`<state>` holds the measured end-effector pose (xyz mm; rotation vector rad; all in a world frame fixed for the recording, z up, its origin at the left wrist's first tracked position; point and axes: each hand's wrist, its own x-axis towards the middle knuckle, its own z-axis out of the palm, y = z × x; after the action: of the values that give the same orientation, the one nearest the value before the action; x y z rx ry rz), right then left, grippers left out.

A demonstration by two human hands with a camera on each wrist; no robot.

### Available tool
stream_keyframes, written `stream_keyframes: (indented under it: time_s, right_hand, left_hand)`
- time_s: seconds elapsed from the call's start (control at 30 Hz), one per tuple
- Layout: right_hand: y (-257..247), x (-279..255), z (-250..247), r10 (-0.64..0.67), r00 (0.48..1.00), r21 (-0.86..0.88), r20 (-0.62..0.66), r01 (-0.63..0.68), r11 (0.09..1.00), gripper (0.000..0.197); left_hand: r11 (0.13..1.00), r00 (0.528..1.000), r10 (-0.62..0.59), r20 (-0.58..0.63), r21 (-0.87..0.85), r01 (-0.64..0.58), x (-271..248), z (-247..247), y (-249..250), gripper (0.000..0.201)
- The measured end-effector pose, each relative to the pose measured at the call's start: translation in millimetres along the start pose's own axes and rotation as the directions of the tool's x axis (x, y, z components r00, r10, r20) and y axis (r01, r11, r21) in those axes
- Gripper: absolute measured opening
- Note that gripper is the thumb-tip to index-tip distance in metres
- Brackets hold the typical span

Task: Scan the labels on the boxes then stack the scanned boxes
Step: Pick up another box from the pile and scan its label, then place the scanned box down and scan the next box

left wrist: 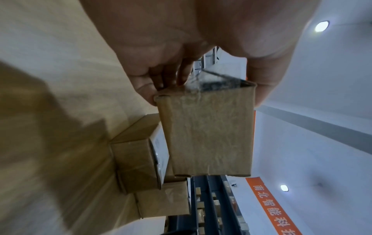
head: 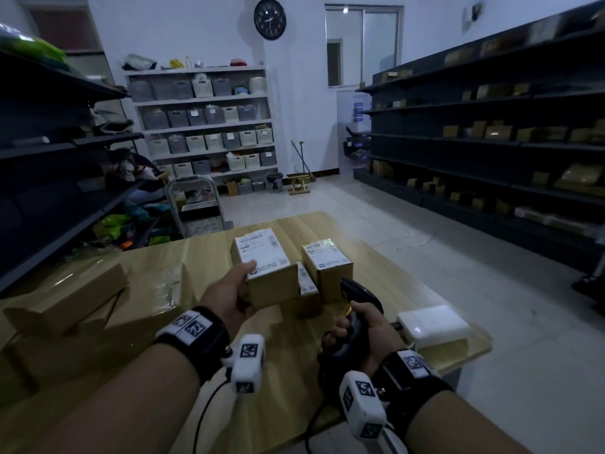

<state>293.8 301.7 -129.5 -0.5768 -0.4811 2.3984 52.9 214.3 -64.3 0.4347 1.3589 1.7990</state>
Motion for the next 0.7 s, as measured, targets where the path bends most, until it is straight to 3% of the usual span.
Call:
stream_keyframes:
  time_s: [0.37, 0.43, 0.6, 0.7]
  right_hand:
    - [-2, 7, -4, 0.011, 0.999, 0.023, 0.031, -0.012, 1.000, 0.030]
    - [-2, 3, -2, 0.008, 1.000, 0.038, 0.021, -0.009, 0.999, 0.028]
    - [-3, -2, 2, 0.014, 1.000, 0.055, -0.011, -0.013, 0.998, 0.029]
    - [-2, -1, 1, 0.019, 1.000, 0.053, -0.015, -0.018, 0.998, 0.029]
  left_hand:
    - [0.975, 0.993, -0.050, -0.107, 0.209, 0.071, 27, 34, -10, 0.049]
    - [0.972, 0.992, -0.055, -0.110, 0.221, 0.078, 28, 34, -13, 0.060]
    - [0.958, 0.995, -0.076, -0.064, 0.271, 0.090, 29, 30, -13, 0.116]
    - [0.957, 0.996, -0.068, -0.066, 0.276, 0.084, 22, 27, -9, 0.107]
